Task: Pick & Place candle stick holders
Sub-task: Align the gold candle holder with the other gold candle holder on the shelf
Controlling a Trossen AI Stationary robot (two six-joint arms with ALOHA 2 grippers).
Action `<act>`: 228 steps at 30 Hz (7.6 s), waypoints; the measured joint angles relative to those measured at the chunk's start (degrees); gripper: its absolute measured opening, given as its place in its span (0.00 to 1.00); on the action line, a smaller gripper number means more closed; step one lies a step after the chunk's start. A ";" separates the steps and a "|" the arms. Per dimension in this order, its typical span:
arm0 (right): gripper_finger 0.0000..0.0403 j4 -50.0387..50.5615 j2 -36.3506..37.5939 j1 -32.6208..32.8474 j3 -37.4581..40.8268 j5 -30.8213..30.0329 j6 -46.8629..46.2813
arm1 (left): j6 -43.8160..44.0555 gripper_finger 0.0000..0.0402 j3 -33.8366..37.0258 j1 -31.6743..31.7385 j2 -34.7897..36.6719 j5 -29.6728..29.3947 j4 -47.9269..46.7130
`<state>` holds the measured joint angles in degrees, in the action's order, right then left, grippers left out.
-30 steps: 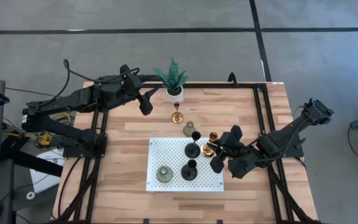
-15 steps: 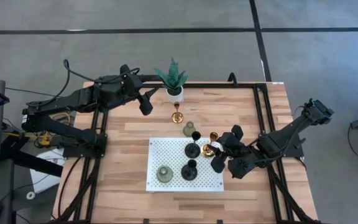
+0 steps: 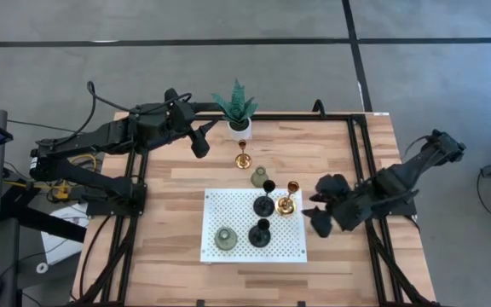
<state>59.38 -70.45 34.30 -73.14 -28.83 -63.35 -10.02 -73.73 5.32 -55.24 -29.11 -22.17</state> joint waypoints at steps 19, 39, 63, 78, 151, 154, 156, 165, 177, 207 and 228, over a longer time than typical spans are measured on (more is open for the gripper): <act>0.26 25.19 6.11 1.56 0.00 -3.26 -1.23 | 3.92 0.50 0.61 0.00 0.02 0.00 -7.26; 0.01 24.09 19.69 -8.91 4.13 -7.71 18.47 | 10.45 0.02 24.92 6.40 0.90 6.30 4.32; 0.00 -2.73 31.28 -19.94 22.10 -5.98 26.90 | 8.33 0.01 48.33 27.50 -4.02 46.85 43.39; 0.00 -8.61 29.13 -29.40 22.11 -5.48 27.98 | 5.77 0.01 49.16 28.20 -29.26 53.40 68.04; 0.00 -18.30 28.39 -39.34 22.08 -1.04 32.42 | -4.01 0.57 35.85 22.05 -47.63 49.45 76.63; 0.00 -18.30 28.39 -39.32 22.09 -1.04 32.42 | -3.04 0.52 35.85 22.05 -47.63 49.47 76.63; 0.00 -18.30 28.39 -39.32 22.09 -1.04 32.42 | -3.02 0.48 35.85 22.05 -47.63 49.47 76.65; 0.00 -18.31 28.39 -39.32 22.10 -1.06 32.39 | -2.99 0.33 35.85 22.05 -47.62 49.47 76.47; 0.00 -19.33 28.41 -39.32 22.08 -1.06 32.39 | -0.05 0.14 35.71 21.61 -53.34 49.91 78.33; 0.00 -19.13 28.41 -39.32 22.08 -0.90 33.51 | 4.55 0.06 35.50 21.11 -53.75 49.46 83.73; 0.00 -19.11 28.41 -39.32 22.10 0.49 33.49 | 2.95 0.59 30.82 19.19 -53.66 43.50 84.61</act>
<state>40.27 -42.04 -5.02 -51.05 -28.34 -29.87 -7.08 -42.92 24.51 -108.90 14.39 62.44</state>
